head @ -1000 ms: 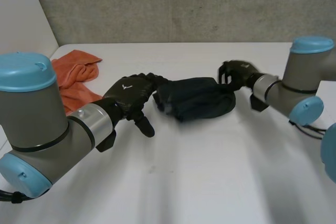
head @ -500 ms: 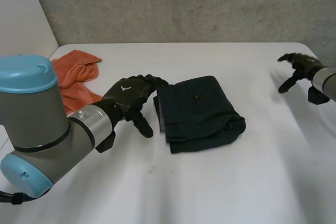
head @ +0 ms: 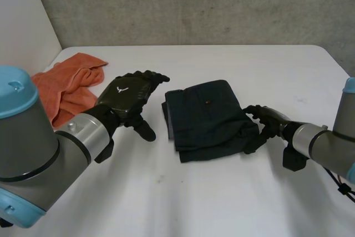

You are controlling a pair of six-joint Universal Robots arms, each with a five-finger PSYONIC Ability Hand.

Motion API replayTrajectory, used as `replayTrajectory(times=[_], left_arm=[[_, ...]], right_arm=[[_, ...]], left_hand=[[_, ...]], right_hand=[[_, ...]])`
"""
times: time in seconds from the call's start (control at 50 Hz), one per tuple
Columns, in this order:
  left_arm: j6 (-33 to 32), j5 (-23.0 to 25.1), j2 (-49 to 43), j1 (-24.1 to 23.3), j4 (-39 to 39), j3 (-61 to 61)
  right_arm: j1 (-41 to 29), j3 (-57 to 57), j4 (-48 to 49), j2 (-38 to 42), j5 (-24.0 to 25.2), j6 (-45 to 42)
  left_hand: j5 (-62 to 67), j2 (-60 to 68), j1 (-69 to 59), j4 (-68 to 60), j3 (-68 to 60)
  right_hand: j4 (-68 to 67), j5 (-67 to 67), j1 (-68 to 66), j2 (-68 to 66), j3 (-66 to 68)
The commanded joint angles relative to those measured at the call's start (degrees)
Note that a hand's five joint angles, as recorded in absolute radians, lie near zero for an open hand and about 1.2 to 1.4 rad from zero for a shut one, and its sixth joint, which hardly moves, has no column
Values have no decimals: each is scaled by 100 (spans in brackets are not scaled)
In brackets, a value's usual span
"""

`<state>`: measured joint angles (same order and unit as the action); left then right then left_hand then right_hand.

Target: Fold the laundry.

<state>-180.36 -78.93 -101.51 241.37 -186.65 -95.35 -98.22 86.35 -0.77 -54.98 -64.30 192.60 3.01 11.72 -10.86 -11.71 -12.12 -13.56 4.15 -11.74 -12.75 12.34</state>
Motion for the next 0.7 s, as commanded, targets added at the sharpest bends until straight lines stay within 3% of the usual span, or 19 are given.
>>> replayTrajectory(times=[0.02, 0.16, 0.48, 0.62, 0.66, 0.7], left_arm=[[1, -61, -1, -3, -73, -124], [54, -61, -10, -3, -82, -160], [80, -52, -53, -3, -82, -195], [80, -52, -62, 6, -82, -204], [80, -52, -62, 6, -82, -212], [80, -52, -62, 6, -82, -230]], right_arm=[[-250, -30, 481, -4, -443, 515], [-391, -232, 578, 92, -724, 524], [-733, -636, 587, 408, -786, 516], [-883, -1066, 587, 742, -821, 472], [-883, -1277, 543, 857, -830, 454], [-883, -1392, 516, 901, -839, 437]], left_hand=[[-162, -33, -53, 32, 73], [-162, -33, -53, 32, 73], [-162, -33, -53, 32, 73], [-162, -33, -53, 32, 73], [-162, -33, -53, 32, 73], [-162, -33, -53, 32, 73]], right_hand=[[356, -415, 174, 275, -234], [356, -415, 174, 275, -234], [356, -415, 174, 275, -234], [-3179, 3120, -3361, -3260, 3302], [-4839, 4781, -5022, -4920, 4962], [-5352, 5294, -5535, -5433, 5475]])
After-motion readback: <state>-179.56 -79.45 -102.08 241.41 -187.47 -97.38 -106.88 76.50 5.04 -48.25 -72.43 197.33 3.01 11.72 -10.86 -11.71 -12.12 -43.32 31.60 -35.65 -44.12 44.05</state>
